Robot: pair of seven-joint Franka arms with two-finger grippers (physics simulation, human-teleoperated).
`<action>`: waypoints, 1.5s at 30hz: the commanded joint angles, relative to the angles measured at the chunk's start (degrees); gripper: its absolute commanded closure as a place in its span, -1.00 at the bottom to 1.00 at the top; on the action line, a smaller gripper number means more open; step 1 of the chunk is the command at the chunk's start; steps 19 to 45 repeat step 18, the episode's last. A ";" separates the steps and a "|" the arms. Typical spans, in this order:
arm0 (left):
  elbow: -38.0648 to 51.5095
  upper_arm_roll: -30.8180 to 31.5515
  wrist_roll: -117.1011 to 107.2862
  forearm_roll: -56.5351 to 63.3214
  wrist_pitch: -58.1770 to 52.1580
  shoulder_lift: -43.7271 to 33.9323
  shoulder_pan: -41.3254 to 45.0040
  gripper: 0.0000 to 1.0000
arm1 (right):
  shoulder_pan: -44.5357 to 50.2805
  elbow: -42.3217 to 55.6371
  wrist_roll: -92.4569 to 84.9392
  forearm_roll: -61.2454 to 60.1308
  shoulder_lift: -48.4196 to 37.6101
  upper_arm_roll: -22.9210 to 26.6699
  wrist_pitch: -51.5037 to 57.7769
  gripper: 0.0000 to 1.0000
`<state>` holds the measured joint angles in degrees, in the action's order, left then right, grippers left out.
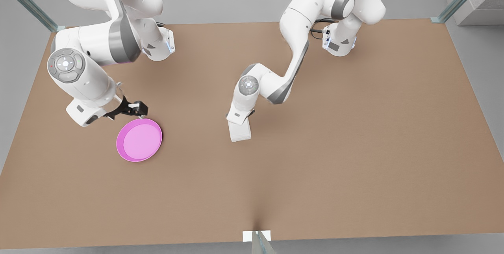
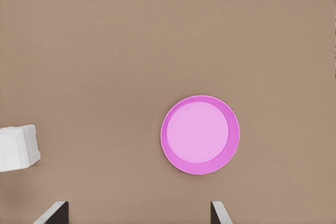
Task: Pack egg into the box and close the box lid
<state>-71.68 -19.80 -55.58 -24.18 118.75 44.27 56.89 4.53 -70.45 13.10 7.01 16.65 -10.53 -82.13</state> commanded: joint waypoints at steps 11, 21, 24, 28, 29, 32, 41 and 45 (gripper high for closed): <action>-5.04 11.98 67.88 28.66 -42.11 -36.62 -38.00 -1.00 | -3.74 0.05 -2.02 -4.80 8.31 -0.11 -7.78 -1.00; -4.96 12.07 67.71 28.66 -42.29 -36.44 -38.08 -1.00 | -5.50 0.05 -2.02 -6.04 8.05 -0.02 -7.17 -1.00; -4.96 12.07 67.71 28.66 -42.29 -36.44 -38.08 -1.00 | -5.50 0.05 -2.02 -6.04 8.05 -0.02 -7.17 -1.00; -4.96 12.07 67.71 28.66 -42.29 -36.44 -38.08 -1.00 | -5.50 0.05 -2.02 -6.04 8.05 -0.02 -7.17 -1.00; -4.96 12.07 67.71 28.66 -42.29 -36.44 -38.08 -1.00 | -5.50 0.05 -2.02 -6.04 8.05 -0.02 -7.17 -1.00; -4.96 12.07 67.71 28.66 -42.29 -36.44 -38.08 -1.00 | -5.50 0.05 -2.02 -6.04 8.05 -0.02 -7.17 -1.00; -4.96 12.07 67.71 28.66 -42.29 -36.44 -38.08 -1.00 | -5.50 0.05 -2.02 -6.04 8.05 -0.02 -7.17 -1.00; -4.96 12.07 67.71 28.66 -42.29 -36.44 -38.08 -1.00 | -5.50 0.05 -2.02 -6.04 8.05 -0.02 -7.17 -1.00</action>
